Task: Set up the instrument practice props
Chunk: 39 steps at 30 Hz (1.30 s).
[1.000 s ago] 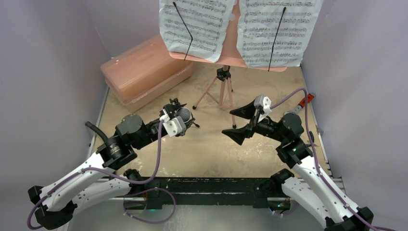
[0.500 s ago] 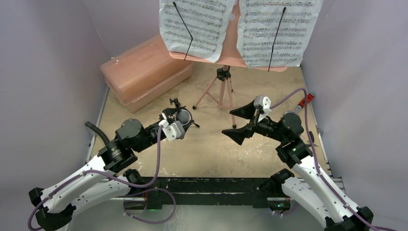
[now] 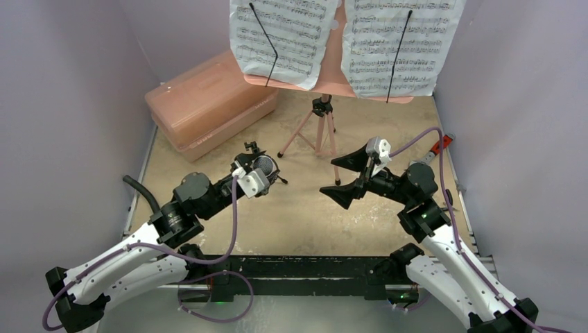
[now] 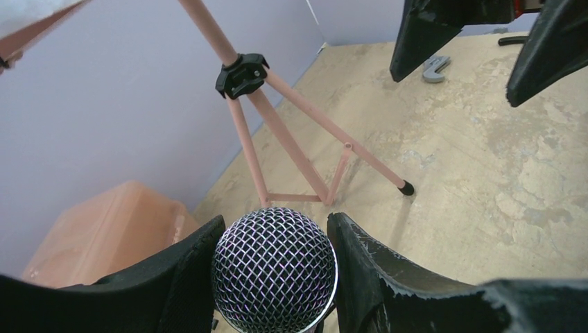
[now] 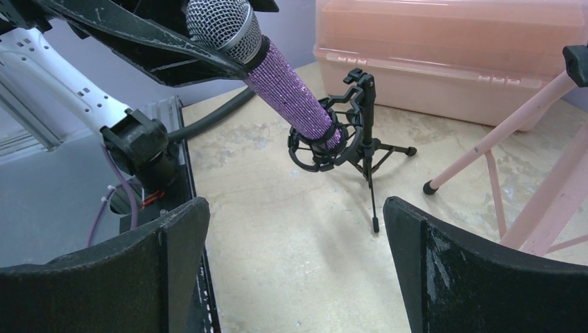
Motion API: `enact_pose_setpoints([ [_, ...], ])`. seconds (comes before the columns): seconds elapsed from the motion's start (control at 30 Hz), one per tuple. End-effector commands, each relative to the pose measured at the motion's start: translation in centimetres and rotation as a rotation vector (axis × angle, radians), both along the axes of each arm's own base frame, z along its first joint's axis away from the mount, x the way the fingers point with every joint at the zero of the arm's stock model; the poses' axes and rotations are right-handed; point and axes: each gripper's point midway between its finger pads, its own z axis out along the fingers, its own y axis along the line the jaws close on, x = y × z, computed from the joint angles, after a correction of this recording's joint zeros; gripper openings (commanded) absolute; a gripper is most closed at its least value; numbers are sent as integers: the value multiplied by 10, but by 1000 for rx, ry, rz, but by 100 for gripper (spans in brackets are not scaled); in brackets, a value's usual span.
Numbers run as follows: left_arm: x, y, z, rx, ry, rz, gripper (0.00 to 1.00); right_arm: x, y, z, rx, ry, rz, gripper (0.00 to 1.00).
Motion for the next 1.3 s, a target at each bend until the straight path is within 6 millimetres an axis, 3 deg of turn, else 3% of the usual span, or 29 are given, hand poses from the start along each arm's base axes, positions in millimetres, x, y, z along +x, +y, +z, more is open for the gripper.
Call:
enact_pose_setpoints([
  [0.0,9,8,15,-100,-1,81,0,0,-2,24,34,-61,-10,98],
  [0.7,40,28,-31,-205,108,315,0,2,-3,23,20,-60,-27,98],
  [1.03,59,37,-65,-194,214,479,0,6,-2,26,52,-45,-40,98],
  [1.27,63,46,-69,-211,228,540,0,5,-4,27,51,-47,-46,98],
])
